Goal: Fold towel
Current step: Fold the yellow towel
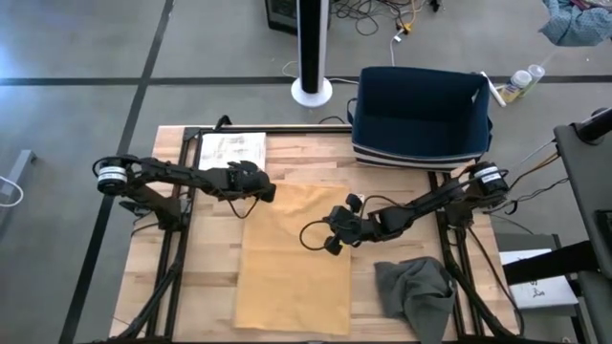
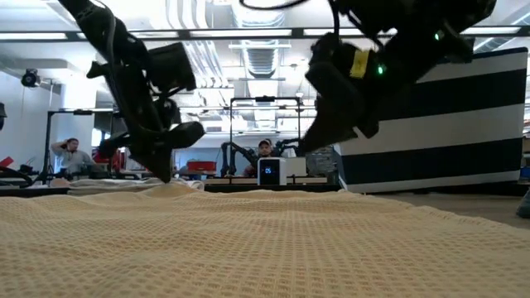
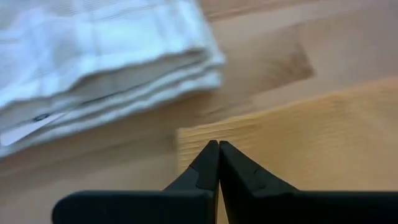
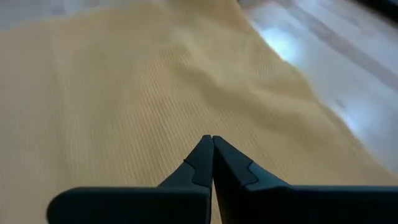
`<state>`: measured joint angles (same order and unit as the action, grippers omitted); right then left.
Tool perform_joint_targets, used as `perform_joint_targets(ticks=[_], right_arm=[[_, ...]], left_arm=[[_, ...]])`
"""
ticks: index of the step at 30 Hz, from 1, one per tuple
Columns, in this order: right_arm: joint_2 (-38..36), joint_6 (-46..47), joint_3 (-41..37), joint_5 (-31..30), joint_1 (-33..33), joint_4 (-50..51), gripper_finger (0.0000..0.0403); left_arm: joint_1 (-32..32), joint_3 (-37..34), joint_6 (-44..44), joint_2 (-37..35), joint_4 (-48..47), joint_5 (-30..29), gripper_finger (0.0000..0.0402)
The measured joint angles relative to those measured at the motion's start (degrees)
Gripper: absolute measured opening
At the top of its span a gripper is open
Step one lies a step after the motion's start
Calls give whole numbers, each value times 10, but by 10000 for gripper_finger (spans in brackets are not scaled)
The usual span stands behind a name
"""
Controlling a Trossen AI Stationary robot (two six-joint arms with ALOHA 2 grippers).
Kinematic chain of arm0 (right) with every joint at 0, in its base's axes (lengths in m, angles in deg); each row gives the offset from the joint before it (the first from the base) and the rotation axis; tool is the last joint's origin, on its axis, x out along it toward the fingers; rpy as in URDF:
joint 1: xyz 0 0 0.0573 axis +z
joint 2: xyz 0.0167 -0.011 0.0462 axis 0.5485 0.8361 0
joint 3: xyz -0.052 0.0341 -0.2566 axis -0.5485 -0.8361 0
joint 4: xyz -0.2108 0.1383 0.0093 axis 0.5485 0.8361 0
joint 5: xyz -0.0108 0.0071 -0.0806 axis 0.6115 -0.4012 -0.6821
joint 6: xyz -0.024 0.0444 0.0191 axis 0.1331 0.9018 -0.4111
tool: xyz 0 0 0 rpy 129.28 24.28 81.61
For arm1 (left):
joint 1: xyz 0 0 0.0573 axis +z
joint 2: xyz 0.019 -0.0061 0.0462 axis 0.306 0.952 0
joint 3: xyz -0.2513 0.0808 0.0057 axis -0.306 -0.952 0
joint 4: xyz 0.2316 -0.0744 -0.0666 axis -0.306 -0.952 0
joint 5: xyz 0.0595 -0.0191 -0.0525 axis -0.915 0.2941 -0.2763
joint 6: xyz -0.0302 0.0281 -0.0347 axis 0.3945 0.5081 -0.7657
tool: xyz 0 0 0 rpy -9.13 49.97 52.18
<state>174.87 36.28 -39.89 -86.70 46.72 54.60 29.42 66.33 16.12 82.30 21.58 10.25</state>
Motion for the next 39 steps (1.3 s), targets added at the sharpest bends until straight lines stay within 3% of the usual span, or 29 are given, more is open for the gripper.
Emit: perform_joint_targets(ticks=[8,18,27,36,39], right_arm=[[66,29,0,29,0,-2,0],[57,14,6,24,-4,-3,0],[62,14,8,24,-9,-1,0],[66,14,8,24,-14,9,0],[57,13,8,24,-14,10,0]], left_arm=[[5,-39,-21,-1,11,-25,0],[-18,7,-10,-24,14,-14,0],[-4,-28,-21,45,32,-28,0],[-3,-37,-31,35,25,-62,0],[-10,-26,3,14,25,-60,0]])
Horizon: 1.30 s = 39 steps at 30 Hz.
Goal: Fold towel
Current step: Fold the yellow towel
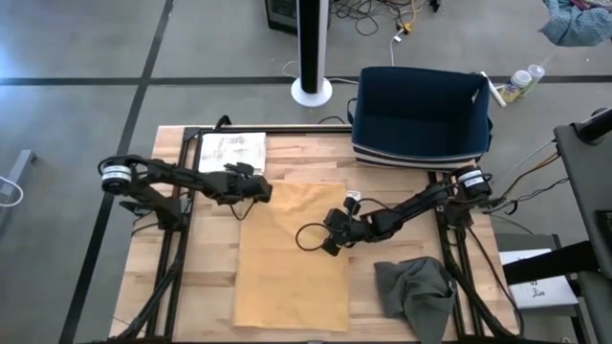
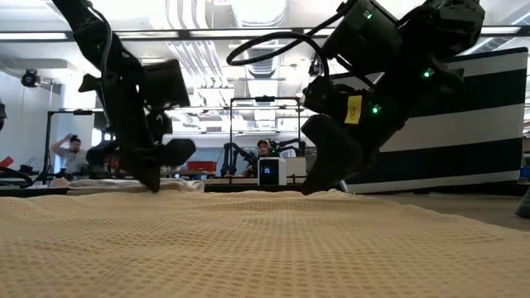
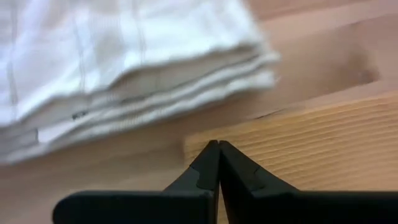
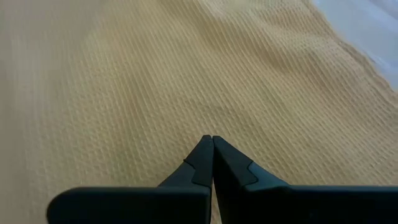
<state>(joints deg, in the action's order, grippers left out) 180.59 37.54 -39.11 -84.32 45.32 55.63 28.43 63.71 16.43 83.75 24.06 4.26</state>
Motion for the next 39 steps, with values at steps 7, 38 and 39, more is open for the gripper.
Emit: perform_joint_targets(ticks=[7,38,39], right_arm=[[-92,-89,1,0,4,0,0],[-102,-12,0,-1,80,34,0],[-102,-9,0,-1,80,40,0]], left_arm=[[-110,11,160,-100,7,28,0],[-417,-56,-28,-126,-80,171,0],[-417,-60,-31,-121,-73,171,0]])
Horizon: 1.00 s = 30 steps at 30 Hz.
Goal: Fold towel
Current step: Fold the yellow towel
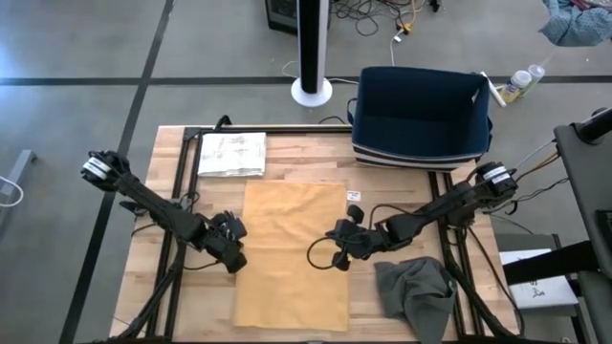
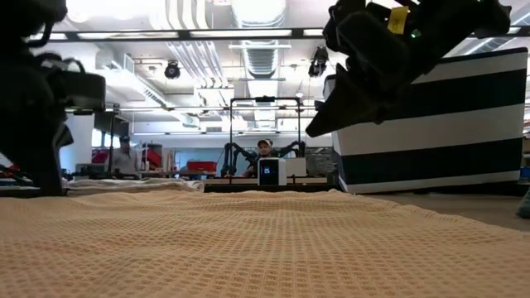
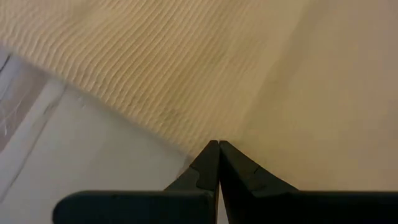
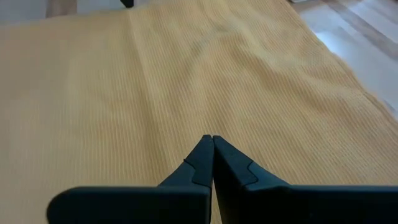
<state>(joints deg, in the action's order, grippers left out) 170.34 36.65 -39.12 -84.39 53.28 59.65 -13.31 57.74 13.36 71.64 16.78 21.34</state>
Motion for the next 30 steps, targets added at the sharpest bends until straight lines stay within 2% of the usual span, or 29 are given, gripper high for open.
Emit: perform_joint_targets(ticks=[5,10,13,19,22,30], right_arm=[[0,31,-18,1,-2,8,0],[0,34,-55,4,-3,9,0],[0,35,-74,16,-4,-1,0],[0,22,-81,91,-4,-18,0],[-1,21,-80,94,-4,-19,0],[47,46,-80,92,-4,-51,0]], left_arm=[[-1,-26,0,32,70,-7,0],[-1,-30,16,44,73,-10,0],[-1,-21,41,38,66,-9,0],[-7,34,79,15,1,-5,0],[-16,47,97,11,-13,-17,0],[-16,-1,42,31,12,-59,0]])
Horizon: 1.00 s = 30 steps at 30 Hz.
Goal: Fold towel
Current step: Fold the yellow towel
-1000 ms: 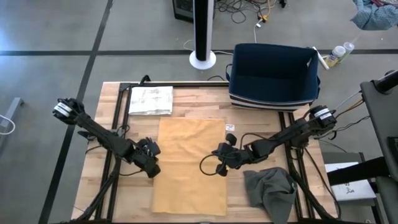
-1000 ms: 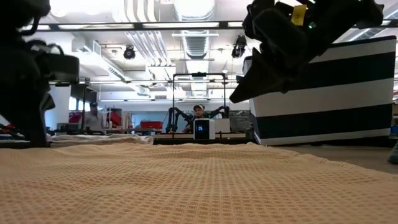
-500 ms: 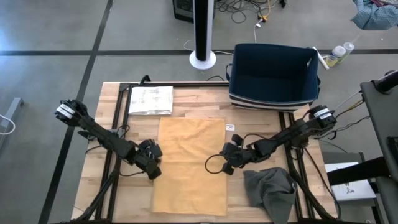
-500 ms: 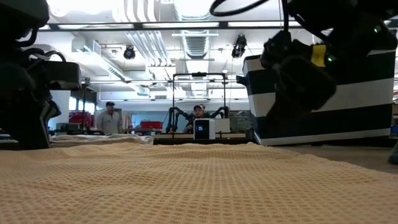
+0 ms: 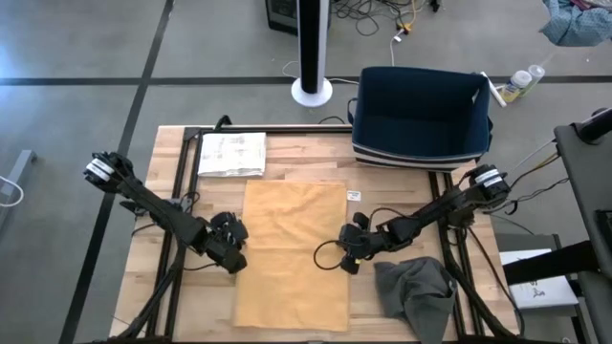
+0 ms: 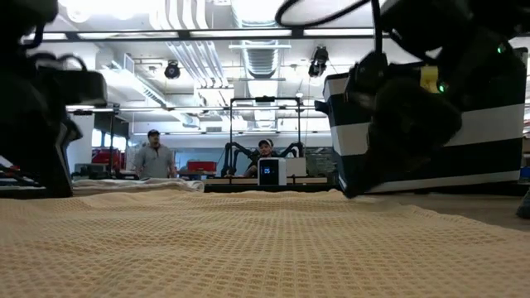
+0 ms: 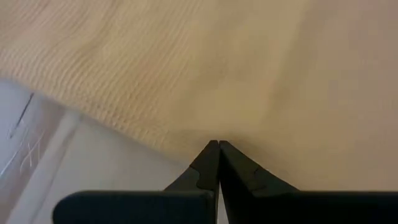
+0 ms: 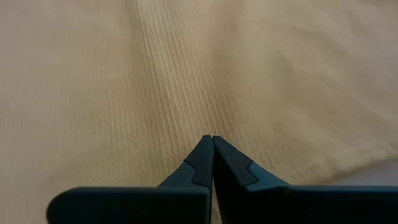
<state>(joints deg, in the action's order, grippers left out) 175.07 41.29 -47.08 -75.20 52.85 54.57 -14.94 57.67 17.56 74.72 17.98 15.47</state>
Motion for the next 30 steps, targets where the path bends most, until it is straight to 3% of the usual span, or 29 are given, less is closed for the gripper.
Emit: perform_joint_targets(ticks=[8,16,23,30], right_arm=[[18,-19,3,10,1,-18,0],[20,-37,3,20,2,-1,0],[-44,-71,8,31,1,13,0],[-65,-66,9,51,13,21,0]], left_arm=[[-1,-24,-45,16,5,2,0],[-1,24,-23,2,-56,33,0],[0,57,16,-1,-60,9,0],[0,29,0,7,-32,3,0]])
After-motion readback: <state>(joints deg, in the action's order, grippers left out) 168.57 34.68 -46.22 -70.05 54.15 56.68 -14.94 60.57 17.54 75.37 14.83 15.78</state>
